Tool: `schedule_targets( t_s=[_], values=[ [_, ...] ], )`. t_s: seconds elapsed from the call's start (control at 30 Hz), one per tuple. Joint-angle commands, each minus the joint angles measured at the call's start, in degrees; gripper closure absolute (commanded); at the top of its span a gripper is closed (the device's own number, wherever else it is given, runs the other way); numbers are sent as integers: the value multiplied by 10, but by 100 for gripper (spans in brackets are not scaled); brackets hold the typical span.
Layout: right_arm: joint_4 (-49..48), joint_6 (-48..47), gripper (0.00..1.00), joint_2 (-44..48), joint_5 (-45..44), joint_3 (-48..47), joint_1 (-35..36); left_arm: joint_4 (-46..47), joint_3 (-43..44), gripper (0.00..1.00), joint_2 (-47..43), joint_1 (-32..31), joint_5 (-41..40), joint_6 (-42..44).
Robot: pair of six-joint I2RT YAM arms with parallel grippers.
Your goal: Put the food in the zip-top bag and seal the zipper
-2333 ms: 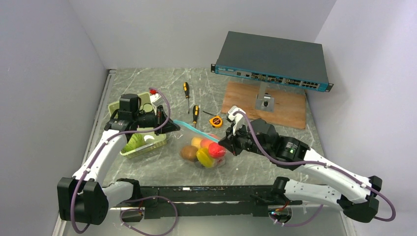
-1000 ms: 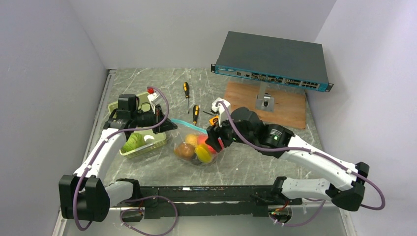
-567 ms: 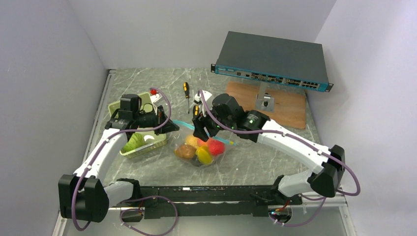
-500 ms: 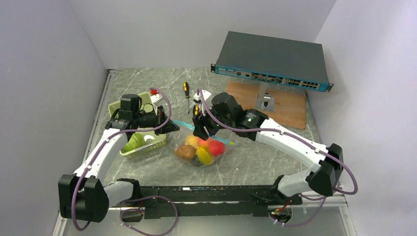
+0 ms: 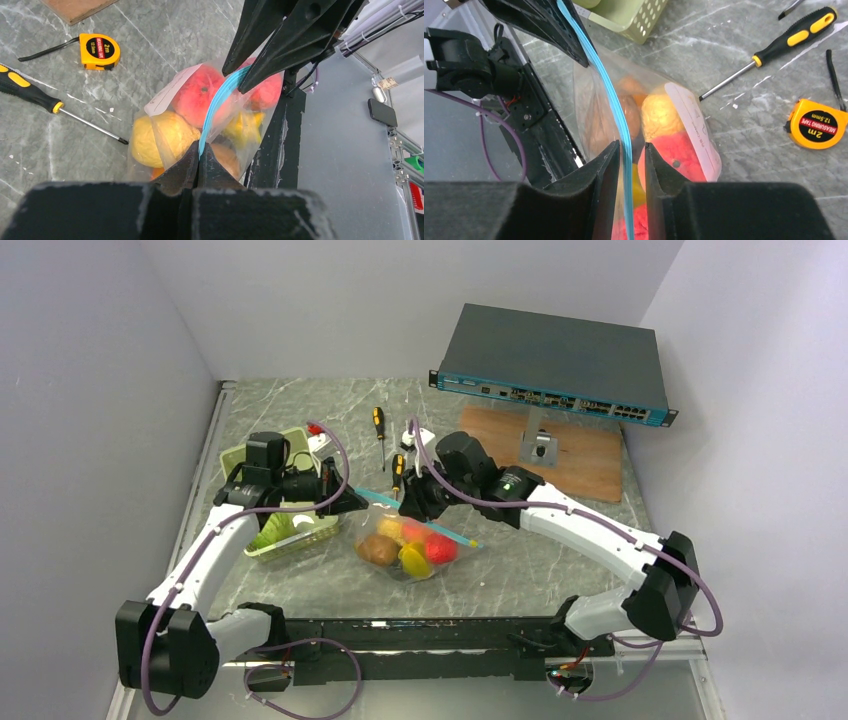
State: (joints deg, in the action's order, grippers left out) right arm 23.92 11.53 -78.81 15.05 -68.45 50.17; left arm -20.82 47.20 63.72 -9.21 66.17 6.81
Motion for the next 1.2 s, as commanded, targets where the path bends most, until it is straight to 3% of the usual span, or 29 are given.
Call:
schedule_targets(
  t_s=[0.0,0.1,0.23,0.3,0.4,0.63,0.93,1.17],
  values=[
    [-32,14,71,29,4,19,-3,23,11,100,-19,-4,29,9],
    [-36,18,71,30,16,25,-3,22,11,100,-20,-6,29,11],
    [-35,25,97,41,11,31,-4,17,15,100,-19,-7,15,9],
    [-31,32,100,51,-6,34,-4,20,16,100,-20,-6,0,1],
    [-20,50,100,78,-67,46,-6,27,13,68,-26,-7,-50,-15],
    [49,93,100,165,-255,65,-20,63,-12,31,-84,-6,-152,-39],
    [235,113,100,221,-454,31,-69,56,-16,27,-120,-6,-282,-34],
    [292,102,100,195,-565,41,-90,62,-26,20,-148,-7,-388,-43]
  ],
)
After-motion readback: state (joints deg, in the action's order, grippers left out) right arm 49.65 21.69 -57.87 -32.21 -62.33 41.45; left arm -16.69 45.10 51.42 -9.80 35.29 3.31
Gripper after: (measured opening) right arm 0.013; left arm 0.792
